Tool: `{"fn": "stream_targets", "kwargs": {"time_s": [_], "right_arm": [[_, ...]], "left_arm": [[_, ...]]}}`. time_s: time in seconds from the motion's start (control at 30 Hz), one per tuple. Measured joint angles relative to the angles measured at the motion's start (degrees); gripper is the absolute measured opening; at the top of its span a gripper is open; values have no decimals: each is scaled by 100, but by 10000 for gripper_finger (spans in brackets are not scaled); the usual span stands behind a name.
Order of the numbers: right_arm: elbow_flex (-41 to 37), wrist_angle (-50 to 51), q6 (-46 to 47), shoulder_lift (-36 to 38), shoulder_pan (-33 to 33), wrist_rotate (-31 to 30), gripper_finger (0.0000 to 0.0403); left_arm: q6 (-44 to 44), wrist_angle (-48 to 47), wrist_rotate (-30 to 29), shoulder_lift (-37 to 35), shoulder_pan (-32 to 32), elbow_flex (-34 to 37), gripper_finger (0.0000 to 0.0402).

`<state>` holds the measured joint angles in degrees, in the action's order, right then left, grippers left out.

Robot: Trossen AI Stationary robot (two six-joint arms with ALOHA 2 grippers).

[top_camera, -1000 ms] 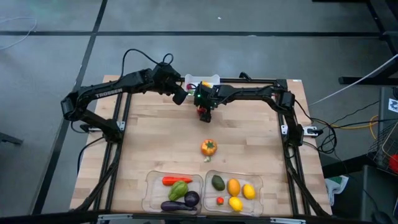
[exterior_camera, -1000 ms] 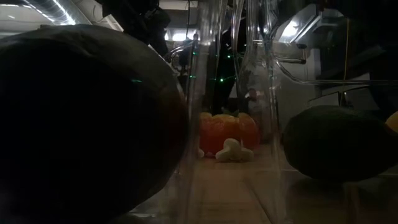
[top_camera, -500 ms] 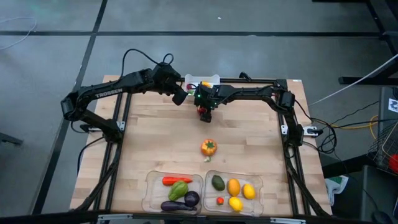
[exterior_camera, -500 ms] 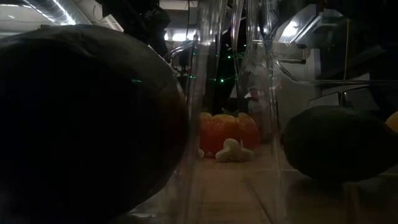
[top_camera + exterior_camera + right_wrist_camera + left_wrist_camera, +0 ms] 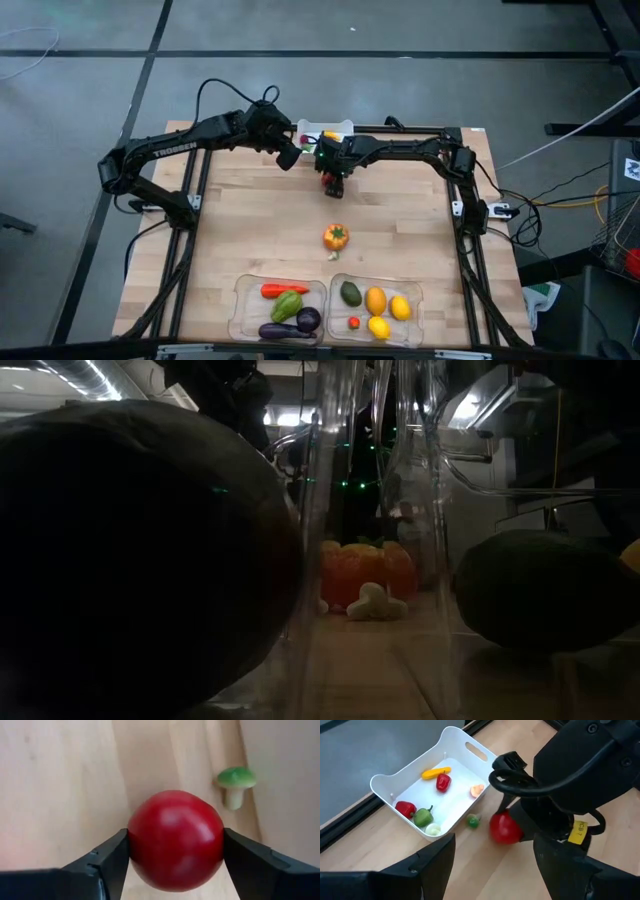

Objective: Sort produce into baskets
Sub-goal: Put the red tomato into the right transparent bin

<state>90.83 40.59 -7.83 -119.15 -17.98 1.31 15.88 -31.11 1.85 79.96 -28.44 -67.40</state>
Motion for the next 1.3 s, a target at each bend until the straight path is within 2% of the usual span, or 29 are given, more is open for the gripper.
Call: {"fn": "stream_targets", "kwargs": {"time_s": [0.17, 0.33, 0.67, 0.87, 1.3], "right_arm": [[413, 722, 89, 227, 2, 314, 277], [974, 1907, 236, 262, 150, 649, 275], [2190, 3700, 543, 273, 1193, 889, 276], [2600, 4210, 862, 273, 1924, 889, 276], [2648, 4492, 1822, 273, 3440, 891, 277]], "left_arm": [[-333, -18, -37, 0, -43, 2, 265], [-673, -189, -132, 0, -48, 2, 265], [-1031, -522, -173, 2, -48, 2, 265], [-1032, -525, -171, 2, -44, 2, 265], [-456, -577, -169, 2, 323, 2, 265]]}}
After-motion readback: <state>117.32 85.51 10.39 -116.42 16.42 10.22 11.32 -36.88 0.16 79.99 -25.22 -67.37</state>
